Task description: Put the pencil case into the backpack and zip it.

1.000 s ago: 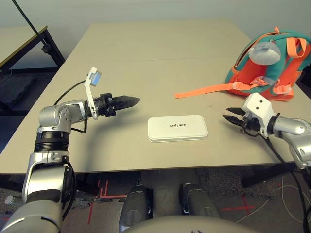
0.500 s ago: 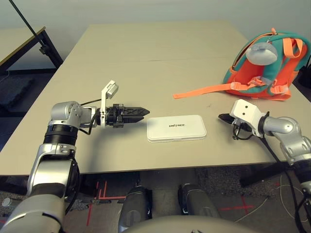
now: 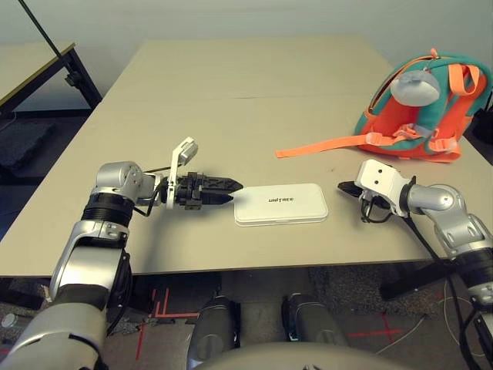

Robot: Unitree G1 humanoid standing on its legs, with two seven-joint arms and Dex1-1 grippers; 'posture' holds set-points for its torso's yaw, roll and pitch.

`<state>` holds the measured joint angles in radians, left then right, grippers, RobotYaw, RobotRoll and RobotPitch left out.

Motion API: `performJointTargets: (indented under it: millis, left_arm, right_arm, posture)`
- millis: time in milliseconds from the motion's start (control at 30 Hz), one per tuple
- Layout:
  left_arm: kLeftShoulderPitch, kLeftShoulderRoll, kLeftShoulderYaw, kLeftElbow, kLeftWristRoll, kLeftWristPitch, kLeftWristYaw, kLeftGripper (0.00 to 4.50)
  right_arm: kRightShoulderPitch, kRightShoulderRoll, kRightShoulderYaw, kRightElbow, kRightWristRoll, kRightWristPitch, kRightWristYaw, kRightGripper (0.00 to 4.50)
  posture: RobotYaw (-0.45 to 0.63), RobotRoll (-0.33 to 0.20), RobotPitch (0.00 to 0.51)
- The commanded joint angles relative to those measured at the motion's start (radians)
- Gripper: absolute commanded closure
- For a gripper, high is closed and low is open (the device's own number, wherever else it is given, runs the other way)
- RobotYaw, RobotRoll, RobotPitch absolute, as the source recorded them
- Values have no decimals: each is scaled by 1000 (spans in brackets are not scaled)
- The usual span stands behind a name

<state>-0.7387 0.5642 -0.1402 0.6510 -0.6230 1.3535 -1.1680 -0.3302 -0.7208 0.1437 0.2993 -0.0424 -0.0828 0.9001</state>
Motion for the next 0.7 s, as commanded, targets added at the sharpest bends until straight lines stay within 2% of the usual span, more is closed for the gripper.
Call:
performJointTargets:
  millis: [33,700]
  left_arm:
    - [3,2,-18,22,23,-11,-18,0]
    - [1,-34,-60,145,127,-95,-43,0]
  right_arm:
    - [13,-12,-6,-7,-5,-12,4,4472]
    - [45,-12,5,-41,-2,0,11,4472]
  posture:
    - [-170,0,15]
    - [-190,0,9]
